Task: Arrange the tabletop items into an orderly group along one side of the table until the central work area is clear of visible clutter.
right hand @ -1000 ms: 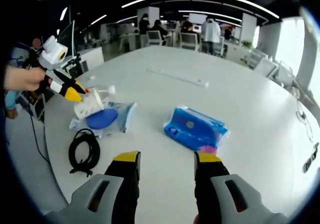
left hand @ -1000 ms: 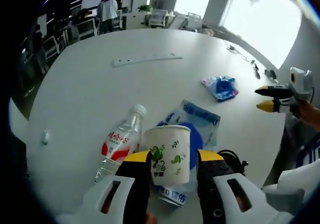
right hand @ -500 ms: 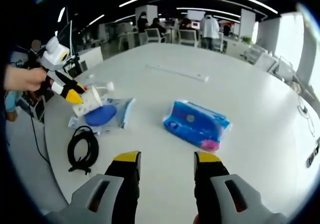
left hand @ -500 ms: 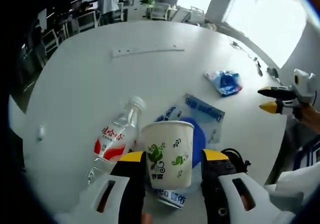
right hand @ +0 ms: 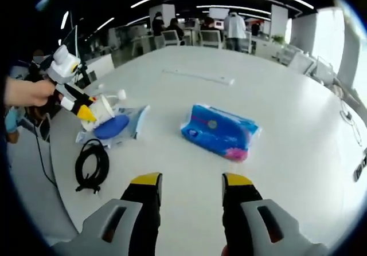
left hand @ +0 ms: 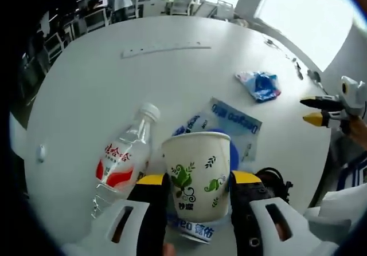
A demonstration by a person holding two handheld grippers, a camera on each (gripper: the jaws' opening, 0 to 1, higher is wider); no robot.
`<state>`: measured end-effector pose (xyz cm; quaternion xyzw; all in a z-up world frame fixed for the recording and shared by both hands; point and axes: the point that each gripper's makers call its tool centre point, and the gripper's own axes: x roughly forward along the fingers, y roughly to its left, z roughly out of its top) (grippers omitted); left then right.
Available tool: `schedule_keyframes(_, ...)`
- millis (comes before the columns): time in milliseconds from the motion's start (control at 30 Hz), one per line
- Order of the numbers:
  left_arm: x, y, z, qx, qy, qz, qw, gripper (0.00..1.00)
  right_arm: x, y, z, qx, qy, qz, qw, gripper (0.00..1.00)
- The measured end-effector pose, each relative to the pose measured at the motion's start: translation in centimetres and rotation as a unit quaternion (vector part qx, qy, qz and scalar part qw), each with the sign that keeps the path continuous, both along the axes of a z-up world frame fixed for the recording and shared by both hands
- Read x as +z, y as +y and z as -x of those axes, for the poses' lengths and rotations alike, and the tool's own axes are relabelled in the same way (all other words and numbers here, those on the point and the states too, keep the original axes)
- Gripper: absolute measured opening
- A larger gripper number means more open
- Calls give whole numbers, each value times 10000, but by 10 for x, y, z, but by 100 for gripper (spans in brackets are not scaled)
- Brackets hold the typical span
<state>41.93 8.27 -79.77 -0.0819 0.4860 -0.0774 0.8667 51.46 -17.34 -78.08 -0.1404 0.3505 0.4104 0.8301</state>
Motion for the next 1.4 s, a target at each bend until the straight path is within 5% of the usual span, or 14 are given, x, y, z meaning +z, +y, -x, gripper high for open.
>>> schedule_keyframes(833,-5,-2,-6,-138,-70,-51,9999,35,-12,-16,14,-126,166,64,9998,38)
schedule_keyframes(1400,21,9,-48,286,-979,-307,9943,35,-13,-34,13,-380,186,1,9991,38)
